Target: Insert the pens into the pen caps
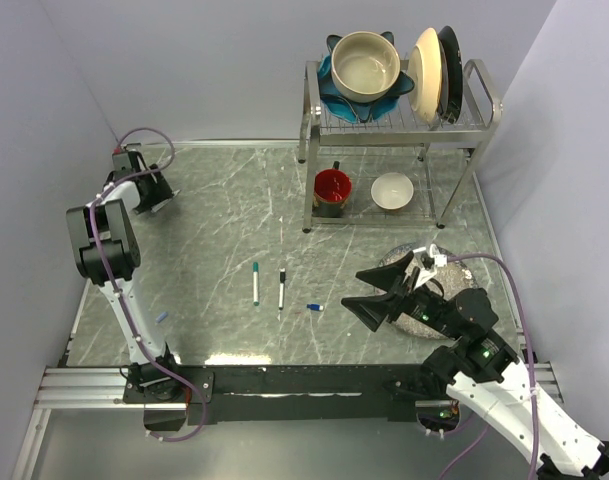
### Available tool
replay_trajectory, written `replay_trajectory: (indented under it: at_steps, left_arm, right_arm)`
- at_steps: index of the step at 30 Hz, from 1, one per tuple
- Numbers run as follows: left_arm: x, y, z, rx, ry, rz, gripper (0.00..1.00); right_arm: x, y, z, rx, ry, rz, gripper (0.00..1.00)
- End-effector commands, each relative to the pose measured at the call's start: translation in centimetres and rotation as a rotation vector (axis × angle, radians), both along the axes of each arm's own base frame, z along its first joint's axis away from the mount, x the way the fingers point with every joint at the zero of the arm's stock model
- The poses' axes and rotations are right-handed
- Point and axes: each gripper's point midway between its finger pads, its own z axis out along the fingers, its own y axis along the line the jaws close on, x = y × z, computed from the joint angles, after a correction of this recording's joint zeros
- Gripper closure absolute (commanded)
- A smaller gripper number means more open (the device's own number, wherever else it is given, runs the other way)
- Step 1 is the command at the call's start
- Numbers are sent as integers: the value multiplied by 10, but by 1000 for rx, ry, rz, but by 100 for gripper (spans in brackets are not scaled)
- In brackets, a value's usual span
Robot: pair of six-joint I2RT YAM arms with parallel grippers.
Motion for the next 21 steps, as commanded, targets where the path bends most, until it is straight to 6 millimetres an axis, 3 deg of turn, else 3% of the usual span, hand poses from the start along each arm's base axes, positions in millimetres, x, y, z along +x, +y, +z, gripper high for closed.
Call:
replay_trajectory:
  at_steps: [1,9,16,21]
  left_arm:
    - [-9,-12,19,58,2,-49,28]
    - [-12,-35,1,116,87,-107,46]
    - [-1,-46,-4,188,127,-108,51]
    - [9,-35,-7,240,155,-35,52]
  right_arm:
    - [-8,-7,27,54,-48,-5,2]
    - [-11,-13,29,43,-56,-20,2]
    - [-14,-16,29,50,-59,-24,2]
    - [-13,-16,30,51,-59,-30,2]
